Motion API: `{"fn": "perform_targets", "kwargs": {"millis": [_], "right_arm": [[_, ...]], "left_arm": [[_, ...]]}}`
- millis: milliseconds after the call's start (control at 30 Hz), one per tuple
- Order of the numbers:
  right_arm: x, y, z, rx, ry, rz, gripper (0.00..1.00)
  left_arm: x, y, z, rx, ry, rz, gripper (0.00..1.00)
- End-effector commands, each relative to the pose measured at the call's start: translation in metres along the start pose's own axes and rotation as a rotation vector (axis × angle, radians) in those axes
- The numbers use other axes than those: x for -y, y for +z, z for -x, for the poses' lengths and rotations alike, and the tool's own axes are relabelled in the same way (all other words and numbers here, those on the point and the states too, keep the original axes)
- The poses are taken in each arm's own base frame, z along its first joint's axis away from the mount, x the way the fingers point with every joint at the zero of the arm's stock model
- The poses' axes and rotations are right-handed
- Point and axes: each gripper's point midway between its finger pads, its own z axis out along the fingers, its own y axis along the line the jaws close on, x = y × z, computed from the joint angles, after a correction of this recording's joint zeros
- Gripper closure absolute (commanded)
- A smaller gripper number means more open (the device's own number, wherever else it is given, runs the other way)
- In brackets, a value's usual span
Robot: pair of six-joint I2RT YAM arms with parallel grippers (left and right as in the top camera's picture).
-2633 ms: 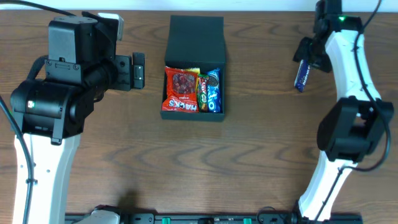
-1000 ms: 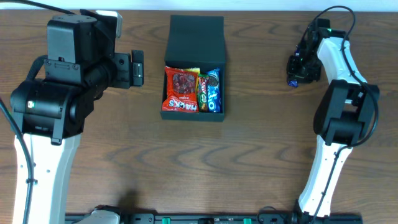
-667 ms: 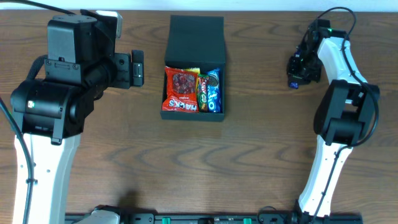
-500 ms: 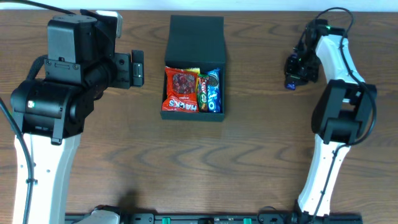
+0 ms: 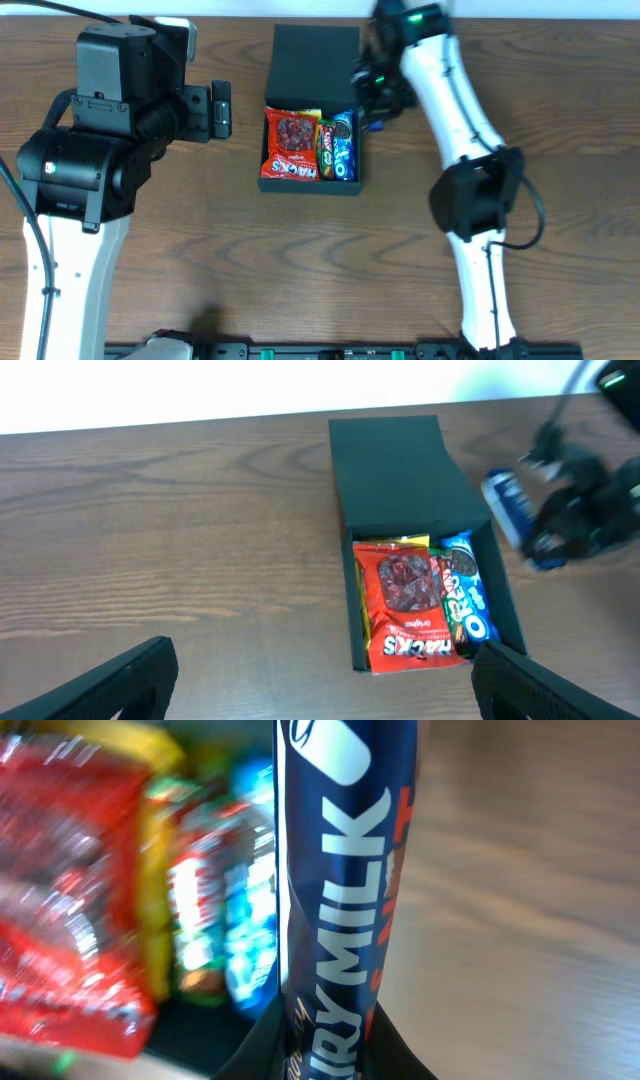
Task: Pack container
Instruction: 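Insert the Dairy Milk bar upright into the box's right side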
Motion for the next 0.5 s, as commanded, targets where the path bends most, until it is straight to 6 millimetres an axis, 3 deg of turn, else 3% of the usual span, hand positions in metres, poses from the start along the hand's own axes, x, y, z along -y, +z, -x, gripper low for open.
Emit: {"fn": "perform_targets", "kwargs": {"millis": [0, 67, 200, 400, 467], "right_arm": [[-0.028, 0.001, -0.007, 0.000, -0.072, -0.016, 0.98], [-0.043, 0.004, -0.015, -0.022, -0.107, -0.029, 0.98], [-0.044, 0.002, -0.034, -0.089, -0.105, -0.042, 0.98], [-0.033, -0.031, -0.045, -0.051, -0.078, -0.029, 0.98], [-0.037, -0.032, -0.052, -0.050, -0.092, -0.035, 0.98]], "left_arm": [[-0.003, 0.002, -0.002, -0.007, 0.005, 0.014, 0.05], [-0.003, 0.002, -0.002, -0.007, 0.005, 0.014, 0.05], [-0.003, 0.002, -0.001, -0.007, 0.005, 0.014, 0.05], [-0.003, 0.002, -0.001, -0.007, 0.006, 0.013, 0.05], [-0.003, 0.002, -0.002, -0.007, 0.013, 0.013, 0.05]]}}
